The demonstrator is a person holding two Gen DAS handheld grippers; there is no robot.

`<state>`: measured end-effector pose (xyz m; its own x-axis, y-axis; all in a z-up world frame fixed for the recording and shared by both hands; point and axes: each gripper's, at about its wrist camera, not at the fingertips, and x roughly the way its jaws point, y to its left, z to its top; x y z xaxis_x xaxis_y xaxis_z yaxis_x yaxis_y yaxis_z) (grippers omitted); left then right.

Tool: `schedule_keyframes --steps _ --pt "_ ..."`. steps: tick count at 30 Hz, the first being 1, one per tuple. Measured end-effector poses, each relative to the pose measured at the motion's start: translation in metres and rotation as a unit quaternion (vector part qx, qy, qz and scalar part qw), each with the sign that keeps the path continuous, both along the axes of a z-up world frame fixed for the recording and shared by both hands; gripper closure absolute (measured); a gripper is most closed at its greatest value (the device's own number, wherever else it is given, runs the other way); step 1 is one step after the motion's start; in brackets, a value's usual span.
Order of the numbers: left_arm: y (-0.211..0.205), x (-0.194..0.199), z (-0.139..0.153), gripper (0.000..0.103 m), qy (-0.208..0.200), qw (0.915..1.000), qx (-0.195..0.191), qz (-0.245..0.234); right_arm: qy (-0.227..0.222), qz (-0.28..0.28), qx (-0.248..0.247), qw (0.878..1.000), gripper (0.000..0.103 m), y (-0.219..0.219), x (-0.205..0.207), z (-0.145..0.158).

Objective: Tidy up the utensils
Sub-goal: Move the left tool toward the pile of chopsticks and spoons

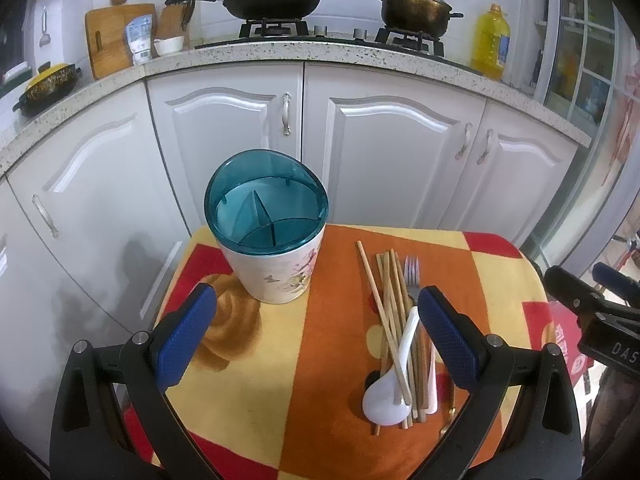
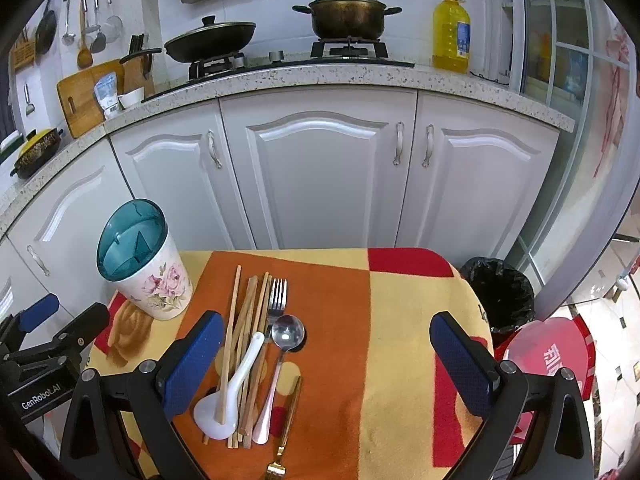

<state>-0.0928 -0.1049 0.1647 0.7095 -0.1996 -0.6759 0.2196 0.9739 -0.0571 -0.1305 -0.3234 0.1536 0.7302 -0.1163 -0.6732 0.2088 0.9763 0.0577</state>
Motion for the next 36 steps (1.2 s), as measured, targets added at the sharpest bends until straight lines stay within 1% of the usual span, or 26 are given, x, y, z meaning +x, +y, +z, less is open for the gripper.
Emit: schedule_keyframes --steps 10,14,24,36 --pt "-0.003 -0.002 -0.001 0.002 0.001 0.9999 -0.005 -0.012 0.001 -0.009 0.017 1.0 0.0 -0.01 0.002 -0.001" --pt "-0.002 -0.002 -0.003 0.002 0.002 0.9999 -0.009 -0.013 0.004 -0.008 0.014 1.0 0.0 -0.01 0.003 -0.002" --pt "-0.005 0.004 -0.013 0.002 0.015 0.9998 0.001 -0.01 0.02 -0.008 0.036 0.999 0.0 -0.016 0.007 -0.01" --pt "-0.005 0.006 -0.016 0.002 0.021 0.9997 0.0 -0.011 0.027 0.008 0.029 0.999 0.0 -0.011 0.011 -0.013"
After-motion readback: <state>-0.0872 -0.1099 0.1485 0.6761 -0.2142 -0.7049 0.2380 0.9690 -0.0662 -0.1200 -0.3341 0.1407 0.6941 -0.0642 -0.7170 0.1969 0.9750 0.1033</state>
